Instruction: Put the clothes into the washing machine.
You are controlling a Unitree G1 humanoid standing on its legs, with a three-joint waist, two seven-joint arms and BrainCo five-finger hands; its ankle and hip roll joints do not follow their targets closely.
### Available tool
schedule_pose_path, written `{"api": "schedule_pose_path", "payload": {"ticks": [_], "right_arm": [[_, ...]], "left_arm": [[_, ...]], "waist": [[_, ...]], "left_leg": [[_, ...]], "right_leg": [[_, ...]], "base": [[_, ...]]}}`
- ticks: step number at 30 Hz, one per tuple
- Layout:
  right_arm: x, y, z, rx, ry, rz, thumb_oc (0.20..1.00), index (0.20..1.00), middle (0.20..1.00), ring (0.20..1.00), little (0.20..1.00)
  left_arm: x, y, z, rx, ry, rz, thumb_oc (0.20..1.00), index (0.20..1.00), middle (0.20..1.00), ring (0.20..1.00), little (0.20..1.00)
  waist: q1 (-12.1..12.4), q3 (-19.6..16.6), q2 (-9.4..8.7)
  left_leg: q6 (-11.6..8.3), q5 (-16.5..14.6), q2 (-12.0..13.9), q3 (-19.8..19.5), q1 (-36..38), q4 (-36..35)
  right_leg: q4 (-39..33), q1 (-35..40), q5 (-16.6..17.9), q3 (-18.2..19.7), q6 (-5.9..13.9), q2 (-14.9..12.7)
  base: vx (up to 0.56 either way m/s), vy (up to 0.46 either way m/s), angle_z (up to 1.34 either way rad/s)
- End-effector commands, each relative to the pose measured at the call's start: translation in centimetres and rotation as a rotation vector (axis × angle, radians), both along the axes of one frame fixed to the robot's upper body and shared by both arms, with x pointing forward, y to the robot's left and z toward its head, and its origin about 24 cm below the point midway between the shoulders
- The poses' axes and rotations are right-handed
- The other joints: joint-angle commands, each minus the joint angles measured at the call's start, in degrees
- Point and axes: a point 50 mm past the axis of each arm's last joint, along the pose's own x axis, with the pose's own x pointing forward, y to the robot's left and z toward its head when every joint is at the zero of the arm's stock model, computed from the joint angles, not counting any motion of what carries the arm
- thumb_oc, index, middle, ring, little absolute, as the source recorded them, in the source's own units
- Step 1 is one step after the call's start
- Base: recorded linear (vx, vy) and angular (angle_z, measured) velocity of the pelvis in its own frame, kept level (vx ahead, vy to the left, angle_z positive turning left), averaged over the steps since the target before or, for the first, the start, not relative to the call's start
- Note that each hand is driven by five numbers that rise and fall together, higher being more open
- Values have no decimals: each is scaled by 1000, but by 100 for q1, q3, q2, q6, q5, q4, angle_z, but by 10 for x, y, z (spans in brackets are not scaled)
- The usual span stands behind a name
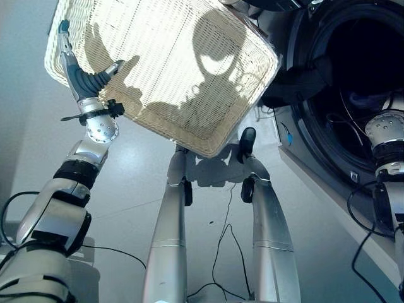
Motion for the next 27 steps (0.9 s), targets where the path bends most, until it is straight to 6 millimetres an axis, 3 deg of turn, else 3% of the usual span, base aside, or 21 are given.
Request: {"api": "schedule_pose_path", "payload": {"ticks": [1,8,12,16,18,19,21,22,27], "right_arm": [[-80,-69,43,-136,-23,-307,1000,1000,1000,1000,1000],[-68,-60,42,-120,73,-304,1000,1000,1000,1000,1000],[-63,-58,43,-155,305,-345,1000,1000,1000,1000,1000],[-50,-53,44,-305,708,-349,1000,1000,1000,1000,1000],[-49,-52,46,-330,738,-352,1000,1000,1000,1000,1000],[-44,-46,51,-474,899,-410,1000,1000,1000,1000,1000],[-33,-32,62,-617,997,-446,1000,1000,1000,1000,1000],[-20,-16,69,-777,1063,-454,1000,1000,1000,1000,1000],[6,15,56,-1042,1135,-424,1000,1000,1000,1000,1000]], "left_arm": [[1,0,3,-76,-37,-20,1000,1000,1000,1000,1000],[4,-5,2,-89,-30,-32,1000,1000,1000,1000,1000],[5,-7,5,-83,-34,-43,1000,1000,1000,1000,1000],[7,-13,11,-79,-44,-51,1000,1000,1000,1000,1000],[7,-13,12,-81,-46,-50,1000,1000,1000,1000,1000],[8,-15,15,-80,-49,-54,1000,1000,1000,1000,1000],[8,-16,18,-88,-55,-56,1000,1000,1000,1000,1000],[8,-17,20,-94,-59,-59,1000,1000,1000,1000,1000],[8,-21,19,-93,-73,-60,1000,1000,1000,1000,1000]], "waist": [[-160,-177,-73],[-135,-177,32],[-116,-177,36],[-89,-177,48],[-99,-177,58],[-73,-177,55],[-83,-177,83],[-82,-177,109],[-76,-177,166]], "left_leg": [[-312,-957,6,-100,44,697],[-296,-1032,-33,-88,86,719],[-295,-1013,-12,-77,112,717],[-274,-1002,-25,-81,90,727],[-275,-1003,-21,-75,77,733],[-268,-1001,-21,-74,79,729],[-260,-1006,-32,-70,55,734],[-249,-1004,-36,-55,33,737],[-245,-1008,-41,-33,14,678]], "right_leg": [[-871,433,562,-330,369,372],[-843,452,484,-324,378,363],[-835,494,480,-322,388,363],[-855,495,498,-326,405,356],[-845,483,494,-326,407,355],[-835,478,497,-335,410,350],[-825,450,483,-329,409,354],[-802,417,459,-327,401,352],[-776,374,374,-343,405,344]], "base": [[0,0,0],[7,4,6],[0,0,0],[0,0,0],[0,0,0],[0,0,0],[-11,21,-1],[-27,50,-2],[-16,15,-2]]}}
